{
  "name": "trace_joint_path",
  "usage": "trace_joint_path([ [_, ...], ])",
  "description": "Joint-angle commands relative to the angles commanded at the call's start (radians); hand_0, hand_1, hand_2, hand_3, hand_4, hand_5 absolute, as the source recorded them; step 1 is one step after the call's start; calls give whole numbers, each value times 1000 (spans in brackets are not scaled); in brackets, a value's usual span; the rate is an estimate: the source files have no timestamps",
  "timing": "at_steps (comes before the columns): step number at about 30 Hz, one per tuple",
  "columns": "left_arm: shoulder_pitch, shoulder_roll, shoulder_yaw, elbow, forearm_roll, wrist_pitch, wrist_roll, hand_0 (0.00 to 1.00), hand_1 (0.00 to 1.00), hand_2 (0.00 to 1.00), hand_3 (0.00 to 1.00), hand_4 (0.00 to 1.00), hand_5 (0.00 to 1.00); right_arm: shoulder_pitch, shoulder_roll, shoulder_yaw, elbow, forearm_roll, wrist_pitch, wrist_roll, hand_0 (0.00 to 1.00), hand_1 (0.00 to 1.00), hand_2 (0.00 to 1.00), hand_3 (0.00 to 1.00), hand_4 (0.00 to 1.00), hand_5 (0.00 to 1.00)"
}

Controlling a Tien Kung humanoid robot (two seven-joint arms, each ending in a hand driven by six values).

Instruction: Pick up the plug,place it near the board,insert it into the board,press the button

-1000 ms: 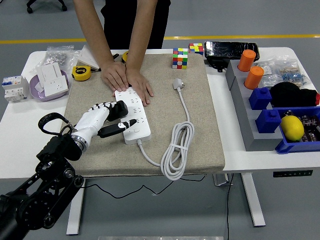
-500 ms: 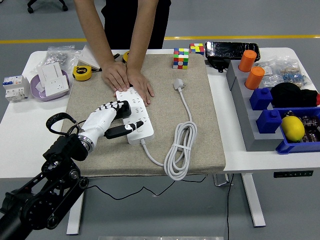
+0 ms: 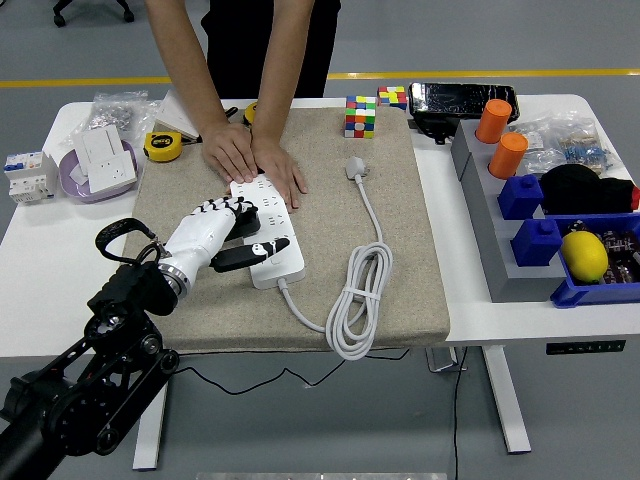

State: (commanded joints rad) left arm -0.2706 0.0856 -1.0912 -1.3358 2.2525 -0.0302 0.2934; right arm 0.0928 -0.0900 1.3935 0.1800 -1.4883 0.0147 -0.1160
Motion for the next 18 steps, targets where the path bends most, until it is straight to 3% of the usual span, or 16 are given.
trace_joint_path([
  [9,1,4,0,-27,1,5,-6,998,998,984,856,998,998,1,-1,0,0,1,0,0,818,745,740,757,998,798],
  [14,21,16,-16,-122,-40,29,-29,998,993,938,855,998,998,0,0,1,0,0,-1,0,818,745,740,757,998,798],
  [18,61,25,-36,-238,-119,30,-24,998,993,938,855,998,998,-1,0,2,0,-2,0,0,818,745,740,757,998,798],
])
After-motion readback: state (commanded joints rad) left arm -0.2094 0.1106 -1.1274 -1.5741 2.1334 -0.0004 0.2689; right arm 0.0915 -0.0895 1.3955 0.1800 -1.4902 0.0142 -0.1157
